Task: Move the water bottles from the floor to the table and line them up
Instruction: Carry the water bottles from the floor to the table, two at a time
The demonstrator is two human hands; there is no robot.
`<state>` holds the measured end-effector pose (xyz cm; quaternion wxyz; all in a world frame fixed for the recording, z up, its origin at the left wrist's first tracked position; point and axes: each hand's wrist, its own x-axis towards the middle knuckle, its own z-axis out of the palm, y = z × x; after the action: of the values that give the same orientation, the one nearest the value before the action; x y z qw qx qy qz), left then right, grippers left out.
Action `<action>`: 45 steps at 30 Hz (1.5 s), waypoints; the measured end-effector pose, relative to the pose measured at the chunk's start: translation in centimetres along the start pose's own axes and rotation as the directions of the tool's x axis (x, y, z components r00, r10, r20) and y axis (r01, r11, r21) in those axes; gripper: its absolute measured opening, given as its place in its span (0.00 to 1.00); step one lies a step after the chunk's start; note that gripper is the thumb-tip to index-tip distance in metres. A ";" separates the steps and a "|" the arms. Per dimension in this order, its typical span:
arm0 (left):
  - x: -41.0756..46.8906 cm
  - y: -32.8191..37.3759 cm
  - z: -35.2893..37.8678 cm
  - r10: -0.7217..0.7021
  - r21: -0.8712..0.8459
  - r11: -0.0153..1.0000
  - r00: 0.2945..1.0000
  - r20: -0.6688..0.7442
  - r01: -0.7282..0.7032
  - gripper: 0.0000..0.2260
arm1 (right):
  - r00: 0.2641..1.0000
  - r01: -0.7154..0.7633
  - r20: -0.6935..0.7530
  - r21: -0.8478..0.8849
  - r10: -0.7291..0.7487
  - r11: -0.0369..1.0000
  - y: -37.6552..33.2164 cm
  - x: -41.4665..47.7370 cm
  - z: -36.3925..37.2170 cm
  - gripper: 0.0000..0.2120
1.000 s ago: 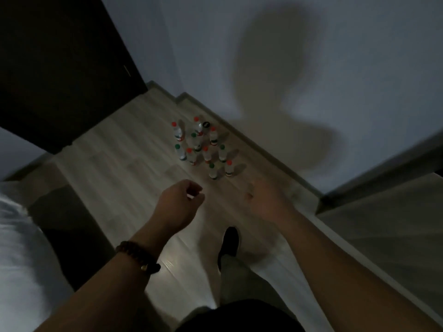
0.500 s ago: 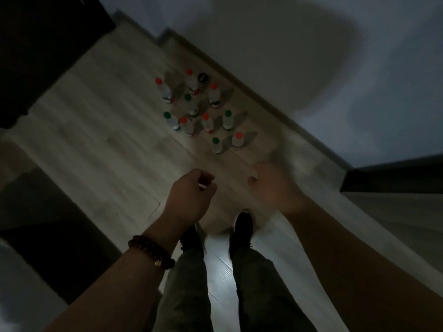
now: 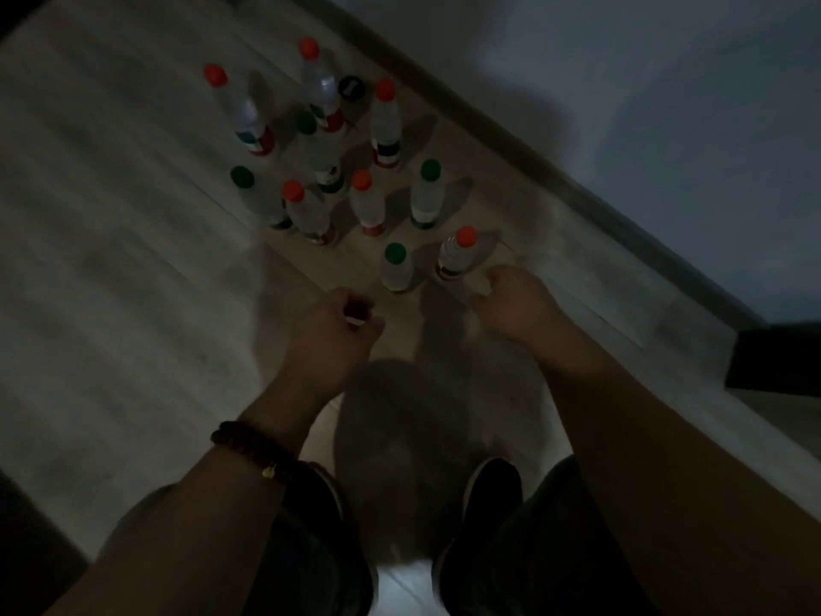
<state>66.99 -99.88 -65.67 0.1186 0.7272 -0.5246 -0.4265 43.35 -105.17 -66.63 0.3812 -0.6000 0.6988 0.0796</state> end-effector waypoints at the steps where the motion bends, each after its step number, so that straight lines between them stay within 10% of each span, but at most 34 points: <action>1: 1.7 -0.4 0.3 0.008 0.007 1.000 1.000 -0.011 -0.008 0.11 | 1.000 -0.013 -0.024 -0.003 0.013 1.000 0.5 1.7 0.3 0.12; 5: 8.3 -1.4 0.6 0.022 0.065 0.998 1.000 -0.021 -0.020 0.21 | 0.984 0.011 -0.176 0.122 0.010 0.992 2.5 7.6 2.2 0.13; 9: 12.8 -1.8 0.8 0.099 0.198 0.975 0.995 0.024 -0.102 0.33 | 0.986 -0.075 -0.097 0.453 0.133 0.889 1.9 12.1 3.9 0.52; 14: 15.1 -1.9 1.2 0.157 0.234 0.955 0.979 0.127 -0.183 0.39 | 0.970 0.150 -0.243 0.517 -0.023 0.843 2.2 13.5 6.6 0.17; 24: 16.5 -3.1 2.4 0.147 0.284 0.933 0.954 0.262 -0.222 0.44 | 0.901 0.208 -0.426 0.596 0.085 0.776 0.5 12.9 5.0 0.09; 33: 17.7 -3.2 4.8 0.177 0.259 0.930 0.937 0.301 -0.259 0.41 | 0.636 0.393 -0.759 0.157 -0.144 0.906 1.0 11.4 2.5 0.19; 45: 18.5 -3.2 7.0 0.240 0.274 0.908 0.930 0.277 -0.316 0.15 | 0.771 0.423 -0.635 0.449 -0.053 0.787 0.6 9.5 2.0 0.15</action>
<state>65.46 -112.61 -81.05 -0.0023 0.5977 -0.6948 -0.4000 43.75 -111.25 -74.21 0.3123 -0.5401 0.6860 -0.3744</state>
